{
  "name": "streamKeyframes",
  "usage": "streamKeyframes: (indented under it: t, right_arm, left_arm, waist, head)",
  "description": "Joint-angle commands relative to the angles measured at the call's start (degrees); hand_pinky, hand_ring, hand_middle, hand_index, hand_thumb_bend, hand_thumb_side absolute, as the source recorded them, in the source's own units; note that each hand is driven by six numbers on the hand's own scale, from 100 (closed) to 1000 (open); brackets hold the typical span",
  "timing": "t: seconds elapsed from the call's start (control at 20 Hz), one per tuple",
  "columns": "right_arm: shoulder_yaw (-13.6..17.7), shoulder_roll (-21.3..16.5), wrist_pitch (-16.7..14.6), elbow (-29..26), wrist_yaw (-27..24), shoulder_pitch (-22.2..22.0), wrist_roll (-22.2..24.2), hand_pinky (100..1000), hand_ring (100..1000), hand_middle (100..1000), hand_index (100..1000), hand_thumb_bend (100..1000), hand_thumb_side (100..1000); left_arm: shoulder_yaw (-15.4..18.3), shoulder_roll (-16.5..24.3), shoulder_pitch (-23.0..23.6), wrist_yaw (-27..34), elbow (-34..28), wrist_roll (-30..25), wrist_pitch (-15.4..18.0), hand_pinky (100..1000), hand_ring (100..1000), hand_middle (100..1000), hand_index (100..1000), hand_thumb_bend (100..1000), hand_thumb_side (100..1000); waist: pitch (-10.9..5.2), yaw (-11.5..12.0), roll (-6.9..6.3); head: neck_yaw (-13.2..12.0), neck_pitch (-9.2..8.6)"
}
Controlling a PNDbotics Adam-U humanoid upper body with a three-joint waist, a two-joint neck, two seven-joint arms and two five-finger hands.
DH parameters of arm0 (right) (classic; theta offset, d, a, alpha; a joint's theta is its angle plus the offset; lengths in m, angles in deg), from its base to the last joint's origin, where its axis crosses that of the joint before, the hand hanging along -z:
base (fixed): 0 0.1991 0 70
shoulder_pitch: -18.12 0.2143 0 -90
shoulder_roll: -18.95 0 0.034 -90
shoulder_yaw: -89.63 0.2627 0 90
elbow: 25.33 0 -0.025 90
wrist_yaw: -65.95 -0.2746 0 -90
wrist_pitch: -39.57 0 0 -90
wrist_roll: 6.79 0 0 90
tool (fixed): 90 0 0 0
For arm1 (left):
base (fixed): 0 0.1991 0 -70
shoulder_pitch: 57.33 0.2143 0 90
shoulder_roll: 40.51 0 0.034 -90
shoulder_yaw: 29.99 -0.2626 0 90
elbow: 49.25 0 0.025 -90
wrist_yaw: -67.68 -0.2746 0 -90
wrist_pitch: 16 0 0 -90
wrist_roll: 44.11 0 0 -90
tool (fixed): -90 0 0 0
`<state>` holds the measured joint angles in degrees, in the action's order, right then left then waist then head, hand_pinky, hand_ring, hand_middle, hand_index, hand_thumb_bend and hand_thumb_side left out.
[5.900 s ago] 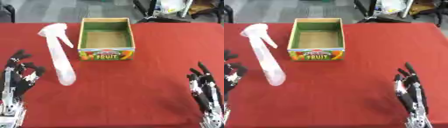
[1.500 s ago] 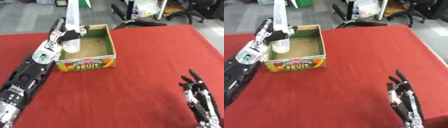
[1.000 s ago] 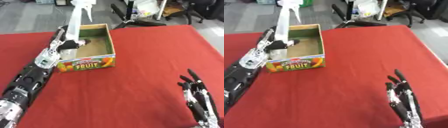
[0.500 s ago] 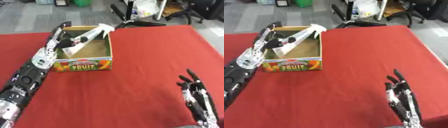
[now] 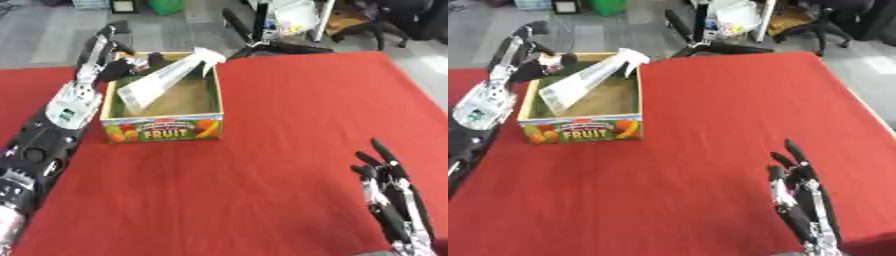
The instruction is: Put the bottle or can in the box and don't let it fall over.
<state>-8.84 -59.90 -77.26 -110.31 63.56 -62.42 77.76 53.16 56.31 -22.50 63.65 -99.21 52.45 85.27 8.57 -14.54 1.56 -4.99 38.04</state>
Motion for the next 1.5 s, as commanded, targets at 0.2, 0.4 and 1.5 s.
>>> streamKeyframes:
  t: [0.2,0.4,1.5]
  right_arm:
    - [0.99,-1.24,-0.07,-0.69,0.24,-0.32,-0.64,796,892,1000,948,100,470]
    - [1.63,-1.71,-0.11,-0.63,0.62,-0.93,-1.27,795,892,1000,948,100,470]
    - [3.86,-2.79,-0.09,-0.61,2.43,-2.3,-4.37,796,893,1000,948,100,470]
  left_arm:
    - [2.68,5.28,2.1,5.83,-10.24,3.96,4.22,847,612,773,871,974,555]
    - [4.73,8.42,7.68,9.52,-16.24,7.27,7.81,825,600,757,863,908,568]
    - [14.46,-9.34,40.92,4.22,-42.35,11.83,-6.49,769,489,695,859,831,638]
  waist:
    - [-1.51,1.42,-0.07]
    - [-1.6,3.66,-0.54]
    - [-1.28,9.53,-1.29]
  head:
    - [1.11,-0.57]
    - [2.17,-0.52]
    - [5.28,-0.36]
